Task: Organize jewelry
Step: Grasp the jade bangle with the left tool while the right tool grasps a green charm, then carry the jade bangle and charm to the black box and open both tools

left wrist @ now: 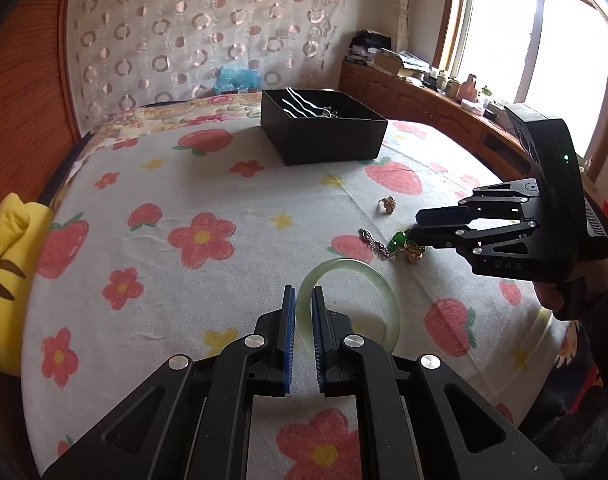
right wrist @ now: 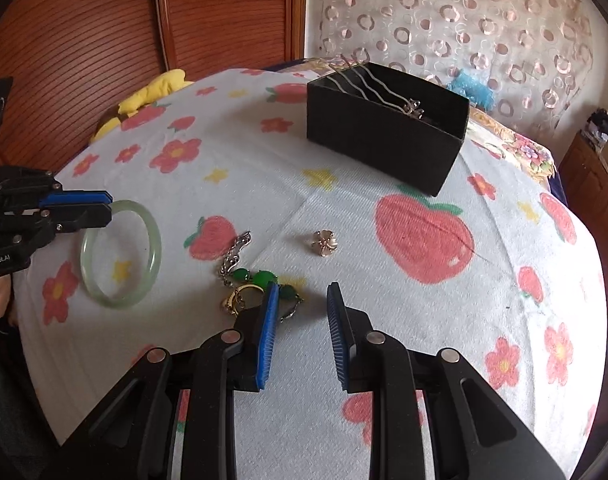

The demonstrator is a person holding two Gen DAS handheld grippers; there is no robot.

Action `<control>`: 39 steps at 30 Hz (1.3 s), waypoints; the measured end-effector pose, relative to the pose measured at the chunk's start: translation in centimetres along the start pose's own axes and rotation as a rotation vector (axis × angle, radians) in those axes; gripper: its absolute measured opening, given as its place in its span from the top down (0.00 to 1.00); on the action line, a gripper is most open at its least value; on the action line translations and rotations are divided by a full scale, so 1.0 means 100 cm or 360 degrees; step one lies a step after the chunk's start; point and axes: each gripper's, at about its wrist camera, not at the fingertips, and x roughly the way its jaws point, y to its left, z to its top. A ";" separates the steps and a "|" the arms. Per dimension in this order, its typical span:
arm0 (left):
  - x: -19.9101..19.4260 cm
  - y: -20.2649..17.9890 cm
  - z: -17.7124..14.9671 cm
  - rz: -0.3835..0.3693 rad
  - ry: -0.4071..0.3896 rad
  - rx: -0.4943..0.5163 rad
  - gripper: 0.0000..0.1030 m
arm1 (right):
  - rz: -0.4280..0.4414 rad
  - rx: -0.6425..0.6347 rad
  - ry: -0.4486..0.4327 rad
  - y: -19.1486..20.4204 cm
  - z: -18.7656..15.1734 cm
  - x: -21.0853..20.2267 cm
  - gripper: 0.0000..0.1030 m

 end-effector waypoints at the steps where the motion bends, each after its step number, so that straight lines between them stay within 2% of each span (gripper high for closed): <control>1: 0.000 0.000 0.000 -0.0001 0.0000 0.0003 0.93 | -0.0003 0.0003 -0.0002 0.001 0.001 0.001 0.74; 4: 0.000 0.000 0.000 -0.0003 -0.0003 0.0001 0.93 | -0.0026 -0.0008 0.0002 0.004 0.003 0.002 0.75; 5: 0.000 0.000 0.000 -0.0003 -0.0002 0.0001 0.93 | -0.0014 -0.0023 0.0002 0.006 0.003 0.002 0.82; 9: 0.000 -0.002 -0.002 -0.0008 0.0002 0.0000 0.93 | 0.0018 -0.0066 0.0002 0.013 0.001 0.000 0.97; 14: 0.000 -0.003 -0.002 -0.0007 0.0001 -0.0001 0.93 | -0.0009 -0.0091 -0.0013 0.016 -0.001 -0.003 0.97; 26: -0.003 -0.003 0.005 0.0004 -0.0030 -0.0014 0.93 | -0.0056 -0.0071 -0.0192 0.010 0.020 -0.042 0.98; 39: -0.005 -0.012 0.046 0.0016 -0.0140 0.0047 0.92 | -0.0142 -0.0111 -0.0288 -0.007 0.053 -0.065 0.99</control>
